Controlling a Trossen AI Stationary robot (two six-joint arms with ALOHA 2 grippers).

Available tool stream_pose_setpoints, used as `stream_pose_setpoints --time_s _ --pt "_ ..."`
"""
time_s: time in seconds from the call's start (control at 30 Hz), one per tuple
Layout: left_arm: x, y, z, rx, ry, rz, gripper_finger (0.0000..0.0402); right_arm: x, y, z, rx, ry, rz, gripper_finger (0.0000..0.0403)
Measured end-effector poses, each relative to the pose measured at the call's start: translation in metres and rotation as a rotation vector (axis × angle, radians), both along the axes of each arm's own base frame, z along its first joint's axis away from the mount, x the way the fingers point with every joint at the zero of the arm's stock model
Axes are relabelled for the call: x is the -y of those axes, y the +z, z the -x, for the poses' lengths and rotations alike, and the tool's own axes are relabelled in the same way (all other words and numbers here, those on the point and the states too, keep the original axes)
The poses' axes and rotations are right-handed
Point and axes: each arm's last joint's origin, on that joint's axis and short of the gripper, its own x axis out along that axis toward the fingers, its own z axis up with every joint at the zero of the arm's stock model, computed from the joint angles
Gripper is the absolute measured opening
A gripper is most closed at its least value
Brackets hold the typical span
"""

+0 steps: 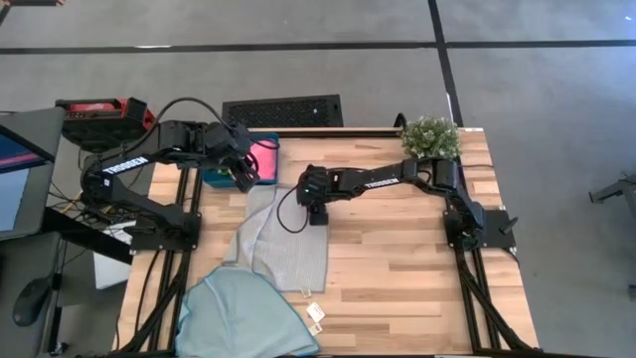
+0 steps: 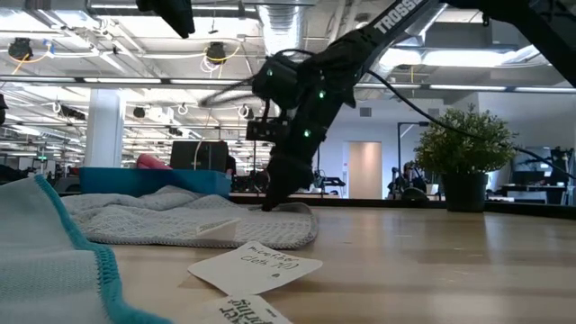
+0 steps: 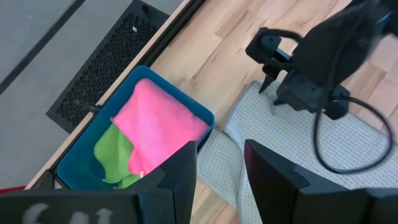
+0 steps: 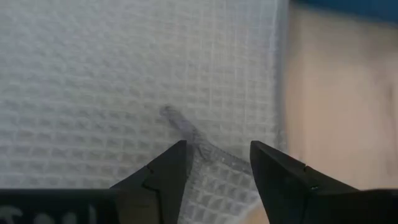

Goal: Fold microfiber towels
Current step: Fold the gray cloth

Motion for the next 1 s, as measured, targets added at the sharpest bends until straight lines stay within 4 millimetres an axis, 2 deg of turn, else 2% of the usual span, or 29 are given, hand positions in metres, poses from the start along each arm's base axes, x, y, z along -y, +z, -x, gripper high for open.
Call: stream_pose_setpoints --time_s 0.13,0.27,0.67,0.87,1.0 --pt "0.0 0.0 0.0 0.001 -0.003 0.005 0.0128 0.001 -0.001 0.001 -0.007 -0.039 0.02 0.0196" --pt "0.001 0.0 0.0 0.003 -0.01 0.016 0.0128 0.001 -0.001 0.001 -0.005 -0.057 0.01 0.0169" --pt "0.001 0.0 0.0 0.003 -0.018 0.021 0.0128 0.003 0.008 0.008 -0.044 -0.07 0.004 0.0015" --pt "0.001 0.0 0.0 0.006 -0.011 0.025 0.0128 0.003 0.012 0.016 -0.103 -0.071 -0.003 0.0011" --pt "0.001 0.0 0.0 0.009 -0.005 0.028 0.0128 0.004 0.027 0.023 -0.119 -0.074 -0.008 0.0006"
